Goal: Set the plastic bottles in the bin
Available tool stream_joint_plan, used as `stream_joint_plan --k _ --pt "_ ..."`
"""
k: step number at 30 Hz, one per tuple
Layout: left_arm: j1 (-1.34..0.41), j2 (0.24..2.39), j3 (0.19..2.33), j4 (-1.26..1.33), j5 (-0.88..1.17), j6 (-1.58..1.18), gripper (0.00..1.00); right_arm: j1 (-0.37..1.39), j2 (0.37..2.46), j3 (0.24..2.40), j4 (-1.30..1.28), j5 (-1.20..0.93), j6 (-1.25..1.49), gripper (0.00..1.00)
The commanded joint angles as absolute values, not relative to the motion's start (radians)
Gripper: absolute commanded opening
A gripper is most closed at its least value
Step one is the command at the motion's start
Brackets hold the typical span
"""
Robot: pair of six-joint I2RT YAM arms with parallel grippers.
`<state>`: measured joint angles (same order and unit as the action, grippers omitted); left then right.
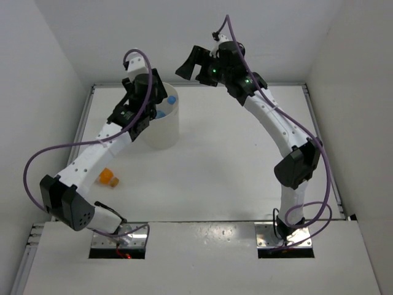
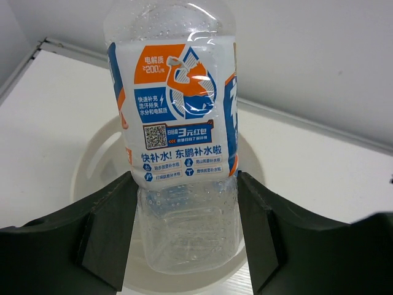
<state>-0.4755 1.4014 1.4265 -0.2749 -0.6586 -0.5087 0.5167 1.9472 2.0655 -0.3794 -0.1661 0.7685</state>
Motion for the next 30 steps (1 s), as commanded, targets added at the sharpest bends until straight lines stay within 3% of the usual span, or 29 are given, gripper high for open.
stream_joint_plan --k 1,8,9,12,13,19,23,27,30 --pt "-0.492 1.41 1.47 -0.207 -0.755 -0.43 0.44 0.505 1.875 2.049 -0.356 -0.175 0.781 1.0" --pt "-0.503 1.42 1.45 -0.18 -0.828 -0.38 0.54 0.485 1.855 2.03 -0.356 -0.166 0.781 1.0" --pt "-0.503 1.42 1.45 -0.166 -0.828 -0.353 0.65 0.485 1.855 2.029 -0.356 -0.166 0.781 1.0" --pt "-0.503 1.433 1.45 -0.153 -0.828 -0.315 0.81 0.485 1.855 2.029 -0.356 -0.166 0.781 1.0" --pt "-0.503 1.443 1.45 -0.153 -0.847 -0.305 0.95 0.485 1.855 2.029 -0.356 -0.166 0.781 1.0" --pt "-0.494 1.424 1.45 -0.153 -0.87 -0.301 1.0 0.466 1.845 2.02 -0.365 -0.166 0.772 1.0" --pt "-0.462 1.353 1.459 -0.153 -1.015 -0.337 1.0 0.457 1.845 2.011 -0.365 -0.166 0.772 1.0" --pt "-0.349 1.227 1.385 -0.251 -1.077 -0.463 1.0 0.457 1.845 2.002 -0.365 -0.166 0.772 1.0" --pt "-0.188 1.14 1.318 -0.464 -0.991 -0.642 1.0 0.448 1.845 2.002 -0.356 -0.176 0.782 1.0"
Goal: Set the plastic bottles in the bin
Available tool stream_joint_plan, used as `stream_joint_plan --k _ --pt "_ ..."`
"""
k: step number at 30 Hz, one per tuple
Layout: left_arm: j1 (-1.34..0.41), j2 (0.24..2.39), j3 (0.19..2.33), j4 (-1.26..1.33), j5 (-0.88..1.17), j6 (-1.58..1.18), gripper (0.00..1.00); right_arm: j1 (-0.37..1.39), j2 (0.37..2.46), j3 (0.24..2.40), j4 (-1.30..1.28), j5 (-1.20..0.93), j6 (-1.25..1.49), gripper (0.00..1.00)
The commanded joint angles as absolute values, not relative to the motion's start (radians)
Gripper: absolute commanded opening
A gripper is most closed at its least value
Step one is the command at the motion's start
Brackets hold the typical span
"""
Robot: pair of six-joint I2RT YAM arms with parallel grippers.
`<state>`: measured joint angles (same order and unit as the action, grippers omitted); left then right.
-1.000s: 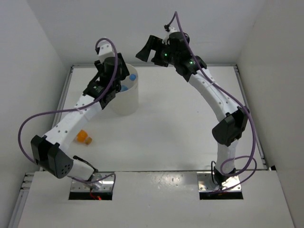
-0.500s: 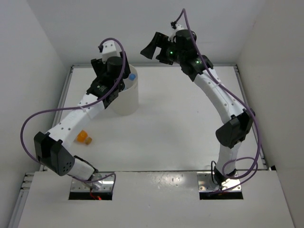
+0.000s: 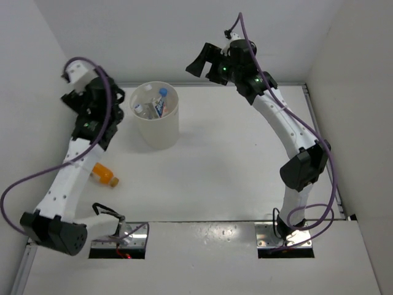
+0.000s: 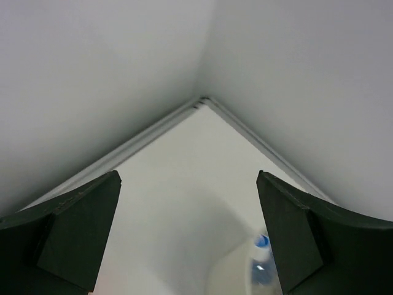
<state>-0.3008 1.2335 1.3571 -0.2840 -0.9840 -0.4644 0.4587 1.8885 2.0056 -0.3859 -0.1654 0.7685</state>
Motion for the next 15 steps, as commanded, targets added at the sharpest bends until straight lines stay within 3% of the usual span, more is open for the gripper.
stream_joint_plan --k 1,5,8,15 --pt "-0.157 1.125 1.301 -0.516 -0.953 -0.694 1.0 0.448 1.845 2.002 -0.356 -0.176 0.782 1.0" --pt "0.006 1.095 1.172 -0.734 -0.688 -0.935 1.0 0.448 1.865 2.002 -0.347 -0.186 0.813 1.0" --pt "0.066 1.106 1.103 -0.79 -0.516 -0.971 1.0 0.448 1.865 2.002 -0.347 -0.186 0.813 1.0" --pt "0.163 1.095 0.907 -0.839 -0.35 -1.057 1.0 0.439 1.865 1.991 -0.347 -0.186 0.813 1.0"
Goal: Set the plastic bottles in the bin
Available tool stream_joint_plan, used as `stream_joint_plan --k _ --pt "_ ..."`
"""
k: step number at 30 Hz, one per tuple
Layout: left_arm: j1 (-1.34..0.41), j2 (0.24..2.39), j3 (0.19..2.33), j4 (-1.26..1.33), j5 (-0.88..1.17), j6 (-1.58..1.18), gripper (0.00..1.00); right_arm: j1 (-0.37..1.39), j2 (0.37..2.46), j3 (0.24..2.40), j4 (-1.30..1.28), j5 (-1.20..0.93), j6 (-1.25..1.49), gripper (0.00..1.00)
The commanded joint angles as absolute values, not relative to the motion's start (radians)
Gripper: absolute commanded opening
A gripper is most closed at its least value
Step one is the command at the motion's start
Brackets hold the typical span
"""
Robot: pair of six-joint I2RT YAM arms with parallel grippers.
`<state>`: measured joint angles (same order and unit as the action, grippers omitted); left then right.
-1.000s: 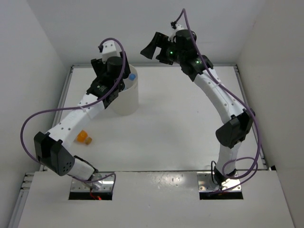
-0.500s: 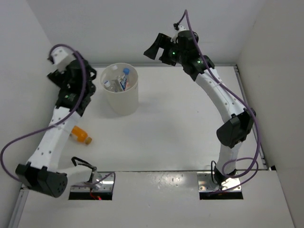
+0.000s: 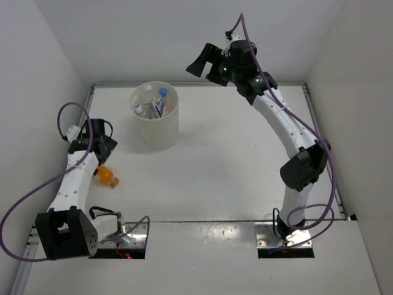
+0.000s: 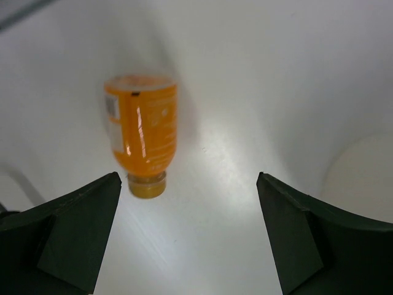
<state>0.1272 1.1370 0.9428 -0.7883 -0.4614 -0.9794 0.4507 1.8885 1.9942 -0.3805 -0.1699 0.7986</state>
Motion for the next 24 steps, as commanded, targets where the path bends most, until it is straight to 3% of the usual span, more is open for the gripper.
stream_joint_plan --k 1,16,24 --pt "0.163 1.095 0.896 -0.824 -0.35 -1.045 1.0 0.439 1.865 1.991 -0.347 -0.186 0.813 1.0" --pt "0.333 1.203 0.782 -0.675 -0.252 -1.097 1.0 0.388 1.838 1.953 -0.357 -0.186 0.825 1.0" --pt "0.333 1.255 0.772 -0.569 -0.284 -1.0 1.0 0.347 1.848 1.944 -0.327 -0.253 0.845 1.0"
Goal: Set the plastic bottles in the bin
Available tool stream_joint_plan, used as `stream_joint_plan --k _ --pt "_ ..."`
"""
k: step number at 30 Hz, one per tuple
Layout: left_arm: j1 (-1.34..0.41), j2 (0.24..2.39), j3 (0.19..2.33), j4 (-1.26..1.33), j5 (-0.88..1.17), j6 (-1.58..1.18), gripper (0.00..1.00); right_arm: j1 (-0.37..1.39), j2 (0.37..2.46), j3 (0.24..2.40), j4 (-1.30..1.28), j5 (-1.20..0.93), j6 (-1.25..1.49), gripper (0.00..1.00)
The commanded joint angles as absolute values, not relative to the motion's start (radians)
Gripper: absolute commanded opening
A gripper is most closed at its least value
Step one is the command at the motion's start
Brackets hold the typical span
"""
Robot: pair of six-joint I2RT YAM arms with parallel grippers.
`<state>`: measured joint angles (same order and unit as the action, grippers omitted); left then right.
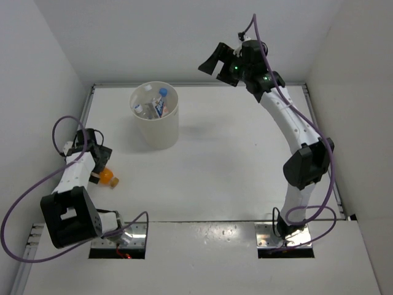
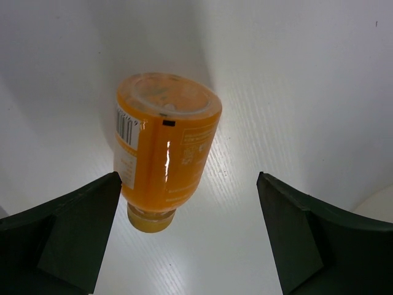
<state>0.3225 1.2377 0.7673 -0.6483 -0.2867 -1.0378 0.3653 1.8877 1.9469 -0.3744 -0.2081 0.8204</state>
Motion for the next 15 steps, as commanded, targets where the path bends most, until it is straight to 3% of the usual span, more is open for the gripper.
stream_joint_plan --k 1,14,15 --pt "0.333 1.264 0.772 -0.569 -0.284 -1.0 1.0 0.347 1.848 1.944 -0.327 -0.265 0.845 1.0" --pt "0.351 1.364 0.721 -0.528 -0.281 -0.979 1.0 0.275 1.902 1.914 -0.276 -0.333 0.91 1.0" --pt "0.351 1.364 0.712 -0.516 -0.269 -0.979 0.95 0.275 1.902 1.914 -0.276 -0.342 0.91 1.0"
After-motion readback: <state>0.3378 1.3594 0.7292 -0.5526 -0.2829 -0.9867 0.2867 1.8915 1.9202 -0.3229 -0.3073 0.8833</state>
